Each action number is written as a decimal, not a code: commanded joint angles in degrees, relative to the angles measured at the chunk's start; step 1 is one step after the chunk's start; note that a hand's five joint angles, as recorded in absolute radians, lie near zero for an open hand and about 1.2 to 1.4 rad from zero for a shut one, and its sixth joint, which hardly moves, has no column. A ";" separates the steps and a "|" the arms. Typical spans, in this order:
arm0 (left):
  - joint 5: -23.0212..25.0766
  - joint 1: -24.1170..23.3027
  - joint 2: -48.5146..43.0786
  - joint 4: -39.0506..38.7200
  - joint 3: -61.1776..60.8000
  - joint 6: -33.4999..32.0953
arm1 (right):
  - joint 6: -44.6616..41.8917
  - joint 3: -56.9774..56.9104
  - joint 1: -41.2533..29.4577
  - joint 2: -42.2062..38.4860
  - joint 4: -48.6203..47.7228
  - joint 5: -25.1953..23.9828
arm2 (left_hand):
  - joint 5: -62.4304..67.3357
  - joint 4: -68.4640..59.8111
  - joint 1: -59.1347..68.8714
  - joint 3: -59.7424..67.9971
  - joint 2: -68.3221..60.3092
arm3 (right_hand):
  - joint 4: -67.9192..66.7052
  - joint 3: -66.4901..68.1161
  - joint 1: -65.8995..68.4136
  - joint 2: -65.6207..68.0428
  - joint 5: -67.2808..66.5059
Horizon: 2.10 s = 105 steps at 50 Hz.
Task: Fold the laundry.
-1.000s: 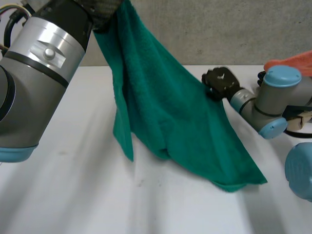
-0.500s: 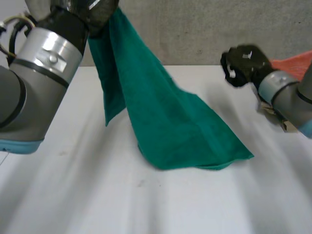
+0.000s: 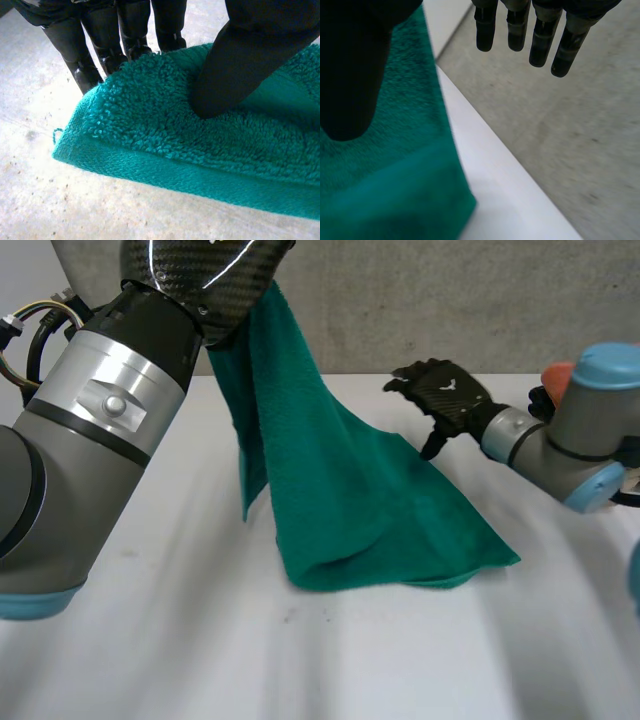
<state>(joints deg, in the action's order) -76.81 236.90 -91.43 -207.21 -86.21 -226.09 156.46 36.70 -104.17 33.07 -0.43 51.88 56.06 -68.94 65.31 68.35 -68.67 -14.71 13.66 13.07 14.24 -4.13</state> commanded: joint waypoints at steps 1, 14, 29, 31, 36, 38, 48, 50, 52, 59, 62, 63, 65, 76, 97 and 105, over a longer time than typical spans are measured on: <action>0.00 -2.32 3.10 1.11 -0.98 -0.32 | 7.89 -11.20 -2.44 -9.87 -0.19 -3.01 | 13.94 -11.06 14.69 11.65 -11.33 | 2.77 -1.73 -1.14 -2.31 2.20; 0.08 -3.55 7.14 2.60 -2.12 -0.23 | 9.74 -13.23 -5.52 -15.15 -1.42 -6.26 | 13.94 -11.06 14.69 11.65 -11.33 | -11.67 12.72 13.31 12.14 -12.25; 0.26 -3.37 6.44 2.42 -1.34 -0.32 | 9.83 -10.69 -5.96 -8.83 -1.86 -5.66 | 13.94 -11.06 14.69 11.65 -11.33 | -65.29 66.34 66.93 65.76 -65.87; 0.26 -3.11 6.36 2.34 -1.07 -0.32 | 9.75 -8.32 -4.65 -4.09 -2.47 0.31 | 13.94 -11.06 14.69 11.65 -11.33 | -65.29 66.34 66.93 65.76 -65.87; 0.17 -2.23 5.74 2.60 0.07 -0.23 | 8.60 2.83 -0.43 7.86 -4.05 5.52 | 13.94 -11.06 14.69 11.65 -11.33 | -65.29 66.34 66.93 65.76 -65.87; 0.17 -2.06 5.65 2.51 -0.01 -0.23 | 9.13 7.66 0.63 11.20 -5.45 3.07 | 13.94 -11.06 14.69 11.65 -11.33 | -65.29 66.34 66.93 65.76 -65.87; 0.17 -2.49 6.62 2.51 0.07 0.21 | 8.87 4.18 -2.88 3.59 -2.74 -3.01 | 13.94 -11.06 14.69 11.65 -11.33 | -0.40 1.45 2.04 0.86 -0.98; 0.17 -2.49 6.71 2.51 0.07 0.12 | 8.87 1.38 -4.11 1.39 -2.30 -2.75 | 13.94 -11.06 14.69 11.65 -11.33 | -4.77 5.82 6.41 5.24 -5.35; 0.17 -2.49 6.71 2.51 -0.01 0.12 | 8.87 0.22 -4.29 0.42 -2.30 -2.31 | 13.94 -11.06 14.69 11.65 -11.33 | -12.65 13.70 14.29 13.12 -13.23; 0.17 -2.67 5.92 2.69 -0.28 -0.14 | 8.60 1.44 -4.47 -1.43 -2.38 -1.95 | 13.94 -11.06 14.69 11.65 -11.33 | -12.72 13.76 14.36 13.18 -13.30; 0.17 -2.58 5.83 2.69 -0.54 -0.14 | 8.60 0.83 -4.38 -2.75 -2.30 -0.73 | 13.94 -11.06 14.69 11.65 -11.33 | -10.34 11.39 11.98 10.80 -10.92; 0.17 -2.49 5.83 2.69 -0.72 -0.14 | 8.60 0.57 -4.47 -3.10 -2.30 -0.38 | 13.94 -11.06 14.69 11.65 -11.33 | -12.34 13.39 13.98 12.81 -12.92; 0.17 -2.49 5.91 2.60 -0.81 -0.14 | 8.60 0.22 -4.47 -3.98 -2.03 -0.55 | 13.94 -11.06 14.69 11.65 -11.33 | -34.72 35.76 36.36 35.18 -35.30; 0.26 -2.67 4.69 2.16 -0.72 0.04 | 8.95 -0.57 -4.82 -5.74 -5.63 0.49 | 13.94 -11.06 14.69 11.65 -11.33 | -65.29 66.34 66.93 65.76 -65.87; -0.18 12.97 -24.31 1.63 29.05 -0.76 | -4.85 -4.88 -2.62 7.79 -24.09 32.67 | 13.94 -11.06 14.69 11.65 -11.33 | -65.29 66.34 66.93 65.76 -65.87; 0.00 13.15 -25.29 -3.46 38.31 -0.32 | -4.76 -0.51 -3.15 19.56 -25.23 33.64 | 13.94 -11.06 14.69 11.65 -11.33 | -65.29 66.34 66.93 65.76 -65.87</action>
<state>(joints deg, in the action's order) -76.79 250.12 -115.39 -205.84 -57.51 -226.76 151.25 32.44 -106.81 42.31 -24.32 83.89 56.06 -69.00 65.31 68.42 -68.79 -68.09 67.89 57.44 67.63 -56.81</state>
